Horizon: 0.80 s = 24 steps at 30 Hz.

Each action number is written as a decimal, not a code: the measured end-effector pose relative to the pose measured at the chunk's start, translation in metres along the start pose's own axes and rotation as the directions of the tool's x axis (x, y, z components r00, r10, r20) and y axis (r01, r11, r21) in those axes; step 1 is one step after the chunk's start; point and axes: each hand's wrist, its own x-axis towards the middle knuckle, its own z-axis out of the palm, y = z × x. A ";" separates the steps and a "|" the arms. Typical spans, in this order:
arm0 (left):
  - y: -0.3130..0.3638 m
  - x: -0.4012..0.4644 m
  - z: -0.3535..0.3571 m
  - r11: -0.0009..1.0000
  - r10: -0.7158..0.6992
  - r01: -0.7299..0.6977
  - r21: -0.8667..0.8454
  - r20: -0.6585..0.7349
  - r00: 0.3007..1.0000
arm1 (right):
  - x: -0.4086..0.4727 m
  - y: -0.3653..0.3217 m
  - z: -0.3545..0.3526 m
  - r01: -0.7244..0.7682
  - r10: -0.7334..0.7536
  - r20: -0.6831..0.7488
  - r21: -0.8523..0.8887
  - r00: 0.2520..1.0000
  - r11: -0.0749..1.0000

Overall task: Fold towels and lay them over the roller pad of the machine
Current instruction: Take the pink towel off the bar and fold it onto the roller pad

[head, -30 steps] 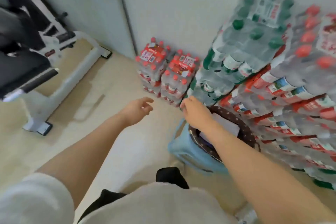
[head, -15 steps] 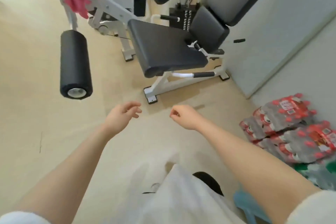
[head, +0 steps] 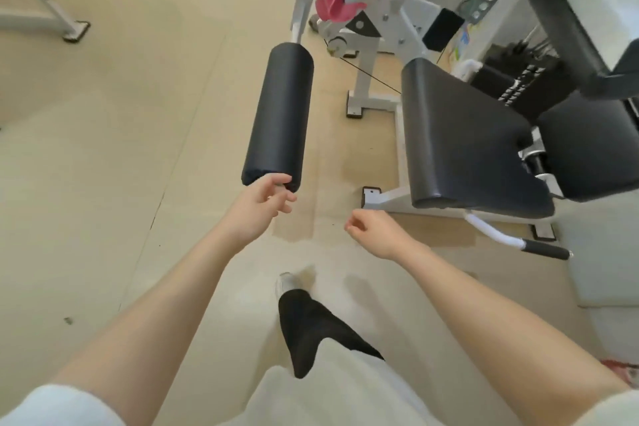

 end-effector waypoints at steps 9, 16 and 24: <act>0.036 0.140 -0.102 0.993 -0.027 0.016 0.117 0.092 0.995 | 0.144 -0.069 -0.058 -0.089 0.092 -0.010 0.184 0.996 0.979; 0.033 0.240 -0.175 0.983 0.024 -0.049 0.177 0.137 0.990 | 0.237 -0.120 -0.085 -0.195 0.225 -0.095 0.254 0.970 0.947; 0.057 0.388 -0.290 0.973 0.043 -0.116 0.199 0.338 0.940 | 0.344 -0.199 -0.129 -0.188 0.455 -0.345 0.589 0.821 0.786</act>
